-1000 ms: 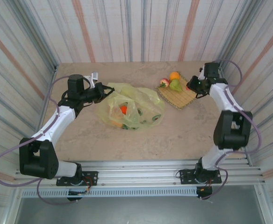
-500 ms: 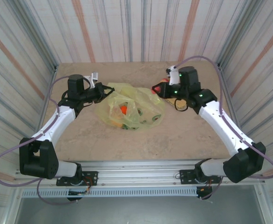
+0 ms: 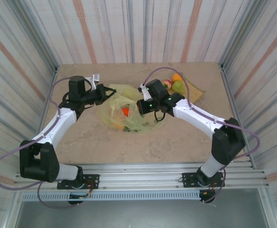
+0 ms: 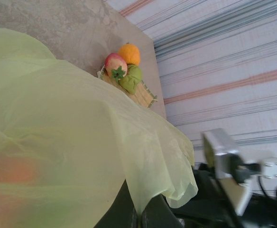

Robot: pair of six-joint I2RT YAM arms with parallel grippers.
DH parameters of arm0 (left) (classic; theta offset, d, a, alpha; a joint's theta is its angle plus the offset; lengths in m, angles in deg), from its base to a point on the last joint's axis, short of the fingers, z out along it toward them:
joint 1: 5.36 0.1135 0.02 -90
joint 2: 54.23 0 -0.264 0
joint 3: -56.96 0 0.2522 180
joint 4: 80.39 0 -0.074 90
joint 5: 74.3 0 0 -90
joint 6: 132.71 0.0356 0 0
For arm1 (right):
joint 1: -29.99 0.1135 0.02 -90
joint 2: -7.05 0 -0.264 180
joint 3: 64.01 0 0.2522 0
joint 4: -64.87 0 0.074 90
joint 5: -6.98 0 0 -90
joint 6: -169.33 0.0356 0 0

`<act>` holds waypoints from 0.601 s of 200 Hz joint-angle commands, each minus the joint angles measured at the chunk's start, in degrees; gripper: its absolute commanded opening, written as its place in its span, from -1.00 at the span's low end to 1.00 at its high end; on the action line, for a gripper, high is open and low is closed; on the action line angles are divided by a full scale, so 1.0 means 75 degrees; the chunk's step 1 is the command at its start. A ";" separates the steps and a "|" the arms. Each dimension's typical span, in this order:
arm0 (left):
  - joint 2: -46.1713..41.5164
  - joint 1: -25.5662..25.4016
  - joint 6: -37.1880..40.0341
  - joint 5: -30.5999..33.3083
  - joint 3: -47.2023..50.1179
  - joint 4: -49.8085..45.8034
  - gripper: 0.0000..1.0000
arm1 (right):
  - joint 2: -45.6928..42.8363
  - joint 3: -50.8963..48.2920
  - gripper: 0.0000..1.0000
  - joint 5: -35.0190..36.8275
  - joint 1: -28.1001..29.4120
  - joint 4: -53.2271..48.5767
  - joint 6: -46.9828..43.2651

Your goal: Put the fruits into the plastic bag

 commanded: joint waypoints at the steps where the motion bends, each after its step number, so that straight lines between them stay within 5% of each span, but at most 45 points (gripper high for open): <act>1: -0.0246 0.0065 0.0008 -0.0145 0.0023 0.0110 -1.00 | 0.0629 0.0266 -0.26 0.0402 0.0062 0.0385 0.0135; 120: -0.0213 0.0065 -0.0005 -0.0157 0.0031 0.0103 -1.00 | 0.1915 0.0218 -0.04 0.0157 0.0226 0.1158 0.0754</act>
